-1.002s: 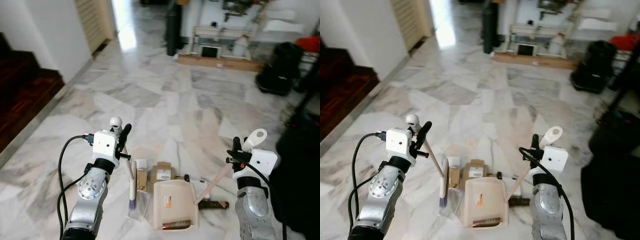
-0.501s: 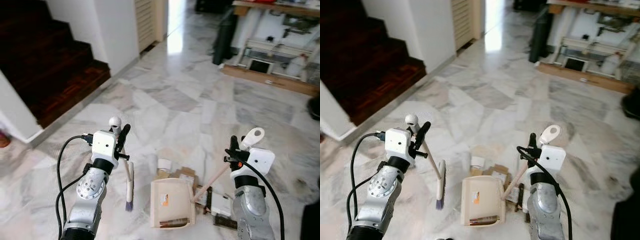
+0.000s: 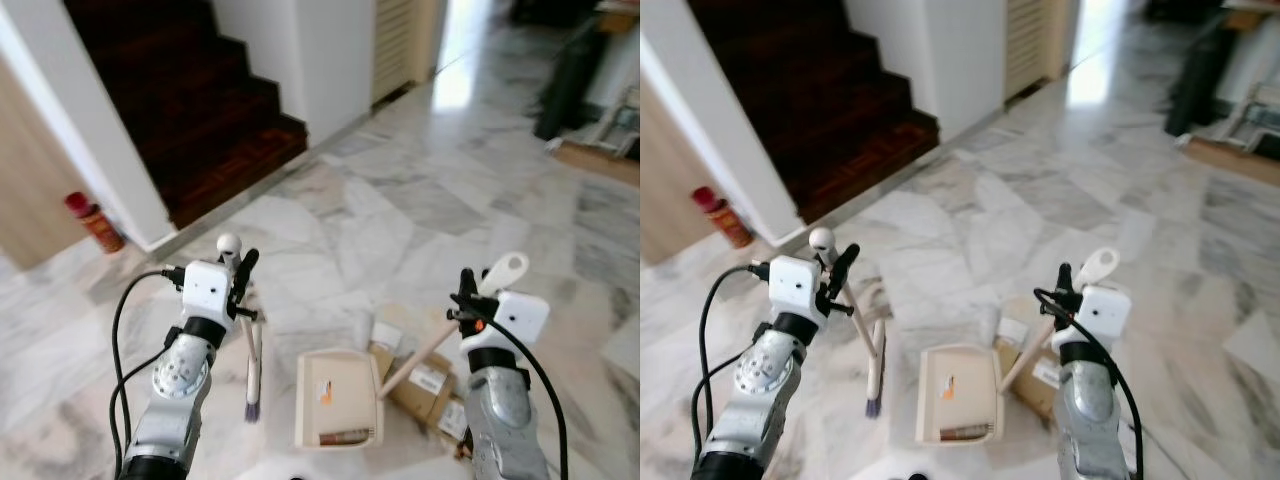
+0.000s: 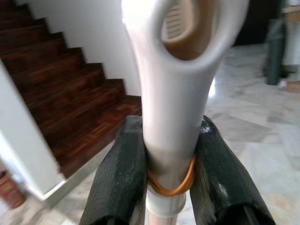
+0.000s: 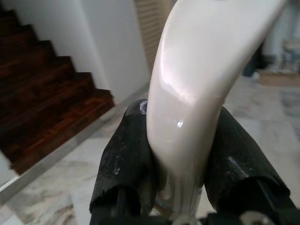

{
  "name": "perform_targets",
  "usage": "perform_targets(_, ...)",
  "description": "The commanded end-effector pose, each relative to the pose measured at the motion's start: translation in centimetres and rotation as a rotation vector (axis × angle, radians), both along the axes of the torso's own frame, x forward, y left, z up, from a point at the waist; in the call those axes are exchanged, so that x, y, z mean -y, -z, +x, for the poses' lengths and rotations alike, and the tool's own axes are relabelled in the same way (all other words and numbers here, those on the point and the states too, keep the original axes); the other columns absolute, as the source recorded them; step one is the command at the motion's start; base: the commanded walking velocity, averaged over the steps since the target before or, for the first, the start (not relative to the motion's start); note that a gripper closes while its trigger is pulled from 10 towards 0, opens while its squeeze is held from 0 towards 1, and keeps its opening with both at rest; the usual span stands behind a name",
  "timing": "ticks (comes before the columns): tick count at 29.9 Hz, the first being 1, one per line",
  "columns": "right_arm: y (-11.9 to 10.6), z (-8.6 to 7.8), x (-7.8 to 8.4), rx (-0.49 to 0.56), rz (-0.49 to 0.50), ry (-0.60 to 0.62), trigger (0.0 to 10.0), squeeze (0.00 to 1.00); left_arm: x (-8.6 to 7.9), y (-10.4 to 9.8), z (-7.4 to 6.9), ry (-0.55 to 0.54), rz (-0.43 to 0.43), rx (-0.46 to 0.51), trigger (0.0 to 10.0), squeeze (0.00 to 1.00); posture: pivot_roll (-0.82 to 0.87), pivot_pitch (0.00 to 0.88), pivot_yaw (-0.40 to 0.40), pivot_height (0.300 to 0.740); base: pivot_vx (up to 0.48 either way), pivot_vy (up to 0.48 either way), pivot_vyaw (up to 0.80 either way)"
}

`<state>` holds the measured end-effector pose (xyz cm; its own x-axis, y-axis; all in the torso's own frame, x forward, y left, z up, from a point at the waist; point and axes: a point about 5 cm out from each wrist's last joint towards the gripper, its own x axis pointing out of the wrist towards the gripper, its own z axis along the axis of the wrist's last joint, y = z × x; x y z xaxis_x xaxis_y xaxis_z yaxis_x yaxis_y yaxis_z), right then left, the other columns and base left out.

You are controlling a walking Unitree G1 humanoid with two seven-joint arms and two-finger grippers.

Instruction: Sweep floor

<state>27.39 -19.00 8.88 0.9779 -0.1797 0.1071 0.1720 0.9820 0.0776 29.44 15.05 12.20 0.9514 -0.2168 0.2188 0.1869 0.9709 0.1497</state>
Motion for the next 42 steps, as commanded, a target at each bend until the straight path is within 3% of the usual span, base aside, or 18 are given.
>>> perform_targets(1, -1.28, 0.42, -0.76, 0.054, 0.006, -0.021, 10.0, 0.0, -0.57, -1.15, -0.02, -0.014, -0.001, 0.048, 10.0, 0.0, 0.06, 0.039, 0.047, 0.74, 0.0, 0.0, 0.74)
perform_targets(9, -1.35, 0.45, -0.85, 0.052, 0.006, -0.025, 10.0, 0.0, -0.57, -1.03, 0.03, -0.022, -0.008, 0.036, 10.0, 0.0, 0.05, 0.054, 0.046, 0.74, 0.0, 0.0, 0.74)
perform_targets(16, -1.38, 0.54, -0.42, 0.049, 0.038, 0.003, 10.0, 0.0, -0.59, -0.88, 0.02, -0.033, -0.025, 0.016, 10.0, 0.0, 0.06, 0.073, 0.043, 0.74, 0.0, 0.0, 0.0)
perform_targets(42, -1.41, 0.8, -0.49, 0.035, 0.063, 0.008, 10.0, 0.0, -0.89, -0.79, -0.2, -0.048, -0.042, -0.003, 10.0, 0.0, 0.05, 0.072, 0.046, 0.74, 0.0, 0.248, 0.0)
